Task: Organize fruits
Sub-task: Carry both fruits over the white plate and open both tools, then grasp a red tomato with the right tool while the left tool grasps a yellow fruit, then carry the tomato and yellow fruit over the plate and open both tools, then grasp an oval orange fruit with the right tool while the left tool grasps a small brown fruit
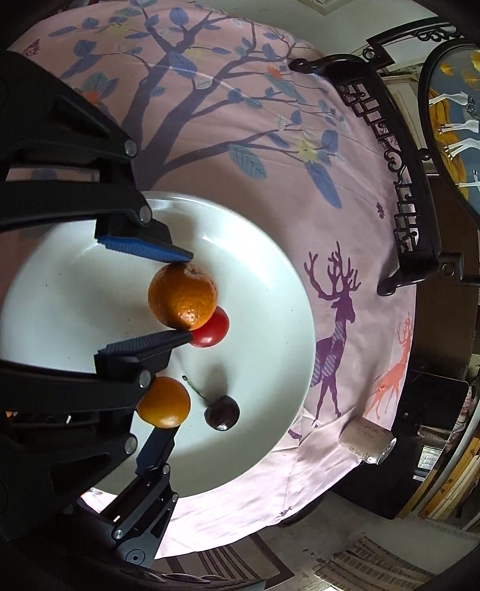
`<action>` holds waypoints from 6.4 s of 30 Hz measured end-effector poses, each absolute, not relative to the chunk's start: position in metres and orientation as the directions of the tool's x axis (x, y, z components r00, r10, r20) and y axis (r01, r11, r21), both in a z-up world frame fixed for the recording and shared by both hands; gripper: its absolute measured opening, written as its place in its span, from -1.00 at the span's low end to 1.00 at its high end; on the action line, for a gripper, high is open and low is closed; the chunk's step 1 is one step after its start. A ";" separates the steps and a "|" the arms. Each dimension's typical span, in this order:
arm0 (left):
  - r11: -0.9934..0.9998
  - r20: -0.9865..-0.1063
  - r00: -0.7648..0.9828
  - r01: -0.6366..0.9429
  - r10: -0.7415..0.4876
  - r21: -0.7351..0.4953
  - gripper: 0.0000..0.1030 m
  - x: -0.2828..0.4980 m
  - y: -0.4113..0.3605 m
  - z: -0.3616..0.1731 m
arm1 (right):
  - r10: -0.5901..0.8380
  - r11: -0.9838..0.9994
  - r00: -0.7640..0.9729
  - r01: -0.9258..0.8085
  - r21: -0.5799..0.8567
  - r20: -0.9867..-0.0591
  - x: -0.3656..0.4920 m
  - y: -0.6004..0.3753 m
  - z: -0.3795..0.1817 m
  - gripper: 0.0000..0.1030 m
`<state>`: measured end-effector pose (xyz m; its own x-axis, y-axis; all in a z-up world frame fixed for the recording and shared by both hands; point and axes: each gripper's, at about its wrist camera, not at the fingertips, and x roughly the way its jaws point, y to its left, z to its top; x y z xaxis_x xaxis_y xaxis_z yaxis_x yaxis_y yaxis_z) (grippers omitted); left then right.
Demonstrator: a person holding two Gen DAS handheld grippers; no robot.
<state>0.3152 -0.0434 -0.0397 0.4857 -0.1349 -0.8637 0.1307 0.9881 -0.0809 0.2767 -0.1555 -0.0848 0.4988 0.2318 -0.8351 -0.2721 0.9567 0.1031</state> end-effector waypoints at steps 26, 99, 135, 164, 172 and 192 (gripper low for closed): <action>0.997 -0.687 0.726 0.072 -0.032 0.029 0.72 0.048 0.026 -0.016 | 0.181 0.983 0.662 -0.124 0.133 -0.727 0.027 -0.203 -0.044 0.35; 0.974 -0.748 0.630 0.198 -0.210 -0.106 -0.31 0.126 -0.009 0.001 | 0.262 0.961 0.628 -0.241 0.137 -0.733 0.075 -0.176 -0.053 -0.37; 0.978 -0.792 0.590 0.206 -0.158 -0.041 0.27 0.309 -0.061 0.017 | 0.120 0.989 0.608 -0.146 0.038 -0.785 0.246 -0.216 -0.037 -0.12; 1.000 -0.777 0.629 -0.015 -0.004 -0.017 0.79 0.053 0.045 -0.034 | 0.263 0.957 0.539 -0.254 0.143 -0.800 0.021 -0.141 -0.085 0.10; 1.000 -0.787 0.617 0.001 -0.009 -0.011 0.79 0.042 0.045 -0.041 | 0.313 0.937 0.512 -0.302 0.174 -0.800 0.032 -0.117 -0.105 -0.03; 0.987 -0.857 0.502 0.156 -0.113 -0.039 0.15 0.051 -0.022 -0.083 | 0.204 0.979 0.621 -0.127 0.160 -0.757 0.011 -0.194 -0.092 -0.23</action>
